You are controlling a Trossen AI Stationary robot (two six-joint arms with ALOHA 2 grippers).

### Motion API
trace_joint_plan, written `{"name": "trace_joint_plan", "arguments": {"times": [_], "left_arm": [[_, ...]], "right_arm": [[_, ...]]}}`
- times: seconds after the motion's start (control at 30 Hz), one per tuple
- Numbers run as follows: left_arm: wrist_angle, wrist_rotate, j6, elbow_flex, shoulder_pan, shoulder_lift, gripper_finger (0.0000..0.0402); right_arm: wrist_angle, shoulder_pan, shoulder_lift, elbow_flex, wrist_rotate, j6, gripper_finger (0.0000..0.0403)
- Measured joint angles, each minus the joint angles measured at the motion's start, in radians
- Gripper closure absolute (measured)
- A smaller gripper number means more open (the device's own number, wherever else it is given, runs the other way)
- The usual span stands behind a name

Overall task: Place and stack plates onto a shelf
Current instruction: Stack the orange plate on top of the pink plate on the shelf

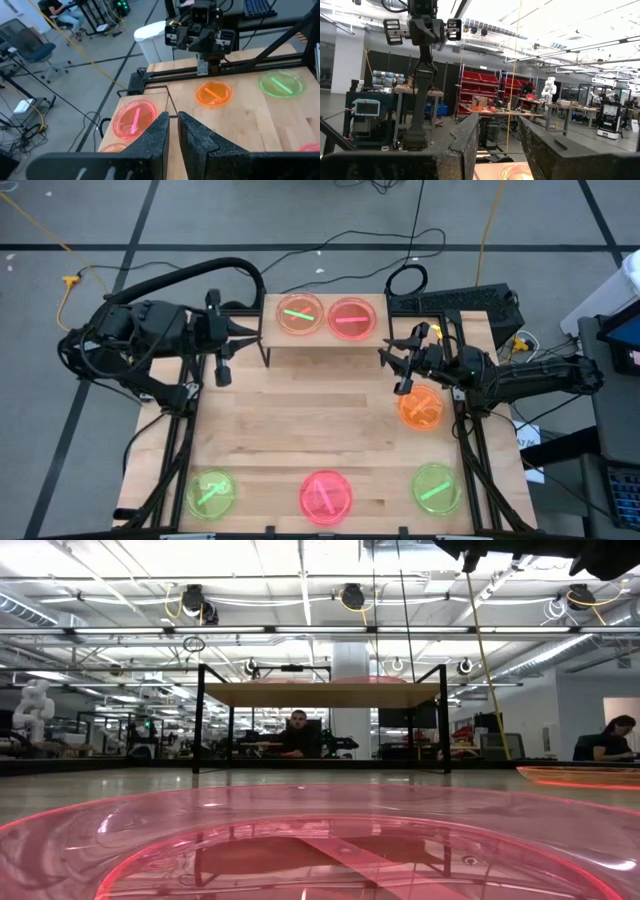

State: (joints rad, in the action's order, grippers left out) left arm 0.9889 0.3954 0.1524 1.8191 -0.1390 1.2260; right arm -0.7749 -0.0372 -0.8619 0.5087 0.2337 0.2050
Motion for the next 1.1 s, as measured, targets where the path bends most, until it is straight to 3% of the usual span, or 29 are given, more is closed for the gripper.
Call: {"name": "trace_joint_plan", "arguments": {"times": [0.17,0.5,0.67,0.8,0.9,1.0,1.1], "left_arm": [[0.003,-0.007,-0.011,0.000,0.006,0.011,0.0355],[0.164,-0.184,-0.060,0.000,0.006,0.103,0.0339],[0.216,-0.166,-0.103,0.000,0.018,0.168,0.0252],[0.263,-0.014,-0.116,0.000,0.050,0.215,0.0147],[0.282,0.008,-0.141,0.000,0.068,0.254,0.0078],[0.299,0.006,-0.200,0.000,0.086,0.291,0.0040],[0.385,0.008,-0.266,0.000,0.097,0.321,0.0031]], "right_arm": [[0.000,0.000,0.000,0.000,0.000,-0.002,0.0279],[0.001,0.000,0.000,0.000,0.000,-0.010,0.0279],[0.001,0.000,0.000,0.000,0.000,-0.010,0.0279],[0.001,0.000,0.000,0.000,-0.001,-0.010,0.0279],[0.033,0.009,0.000,0.000,0.000,-0.018,0.0279],[0.109,0.024,0.000,0.000,0.002,-0.017,0.0279],[0.225,0.033,-0.001,0.017,0.044,-0.029,0.0279]]}}
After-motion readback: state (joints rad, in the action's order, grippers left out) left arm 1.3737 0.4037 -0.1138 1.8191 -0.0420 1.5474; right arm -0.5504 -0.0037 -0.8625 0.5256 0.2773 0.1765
